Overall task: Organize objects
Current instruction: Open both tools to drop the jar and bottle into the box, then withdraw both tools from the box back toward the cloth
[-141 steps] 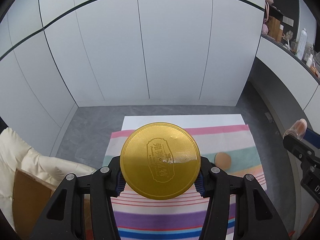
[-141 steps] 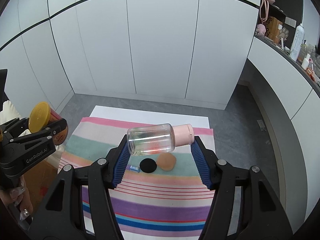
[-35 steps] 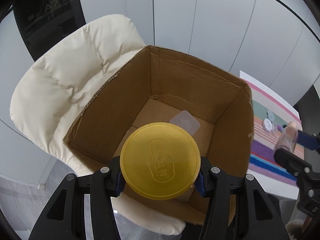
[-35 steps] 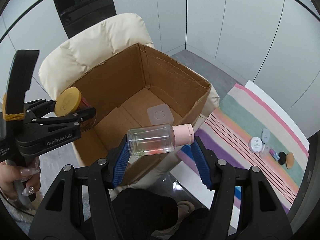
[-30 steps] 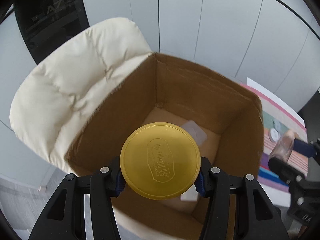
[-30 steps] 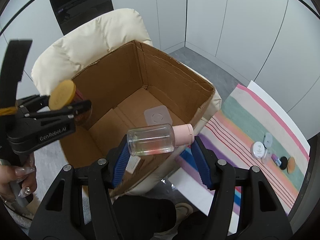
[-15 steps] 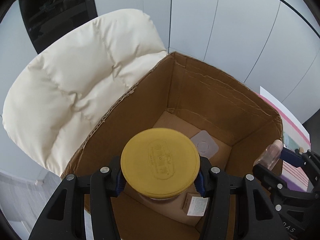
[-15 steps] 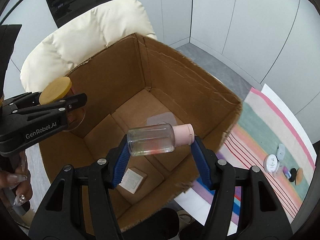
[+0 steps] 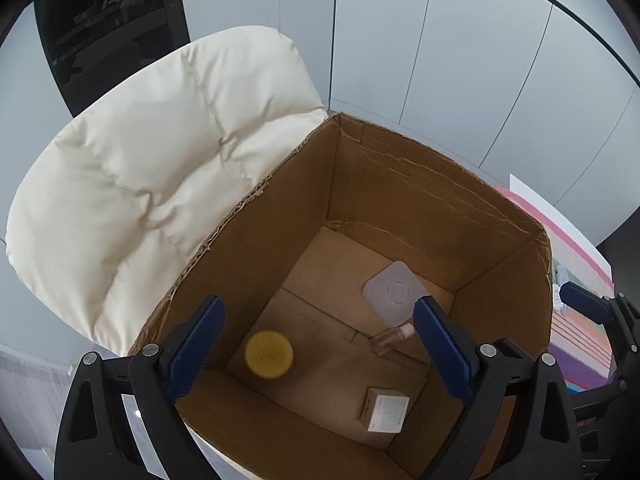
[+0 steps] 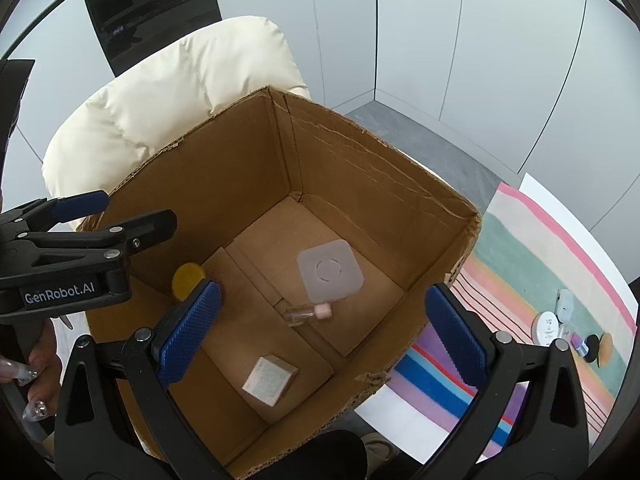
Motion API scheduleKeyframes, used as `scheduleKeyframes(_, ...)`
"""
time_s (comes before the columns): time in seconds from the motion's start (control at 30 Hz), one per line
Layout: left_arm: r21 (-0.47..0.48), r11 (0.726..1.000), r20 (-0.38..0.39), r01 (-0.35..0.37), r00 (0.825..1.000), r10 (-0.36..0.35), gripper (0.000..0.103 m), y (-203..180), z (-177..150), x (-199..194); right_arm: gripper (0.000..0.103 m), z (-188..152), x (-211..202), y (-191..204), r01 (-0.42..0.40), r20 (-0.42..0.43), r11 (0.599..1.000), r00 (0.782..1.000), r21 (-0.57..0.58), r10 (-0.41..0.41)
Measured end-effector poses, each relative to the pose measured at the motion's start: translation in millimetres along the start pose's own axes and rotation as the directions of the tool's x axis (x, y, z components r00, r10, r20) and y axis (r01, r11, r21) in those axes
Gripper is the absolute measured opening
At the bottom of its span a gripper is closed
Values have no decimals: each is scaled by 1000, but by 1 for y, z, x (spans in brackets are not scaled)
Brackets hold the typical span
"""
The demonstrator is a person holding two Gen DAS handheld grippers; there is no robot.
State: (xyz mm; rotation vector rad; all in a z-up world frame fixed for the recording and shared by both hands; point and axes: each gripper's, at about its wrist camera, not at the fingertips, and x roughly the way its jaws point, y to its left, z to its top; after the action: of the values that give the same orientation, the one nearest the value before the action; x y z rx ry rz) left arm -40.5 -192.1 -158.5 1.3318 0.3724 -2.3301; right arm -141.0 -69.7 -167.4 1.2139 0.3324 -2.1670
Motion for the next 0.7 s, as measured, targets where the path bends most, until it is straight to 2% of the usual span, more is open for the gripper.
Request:
scheduleKeyframes(0.33, 17, 1000, 20, -19, 1000, 19, 96, 2, 1, -11, 103, -1, -7, 0, 16, -7, 1000, 1000, -1, -16)
scheduleKeyframes(0.6, 8, 1000, 10, 7, 1000, -7, 96, 8, -11, -34, 103, -11, -21, 1, 15, -24, 999, 1000, 45, -14)
scheduleKeyframes(0.7, 19, 1000, 16, -5, 1000, 5, 96, 9, -20, -43, 103, -18, -31, 4, 17, -25, 999, 1000, 50, -15)
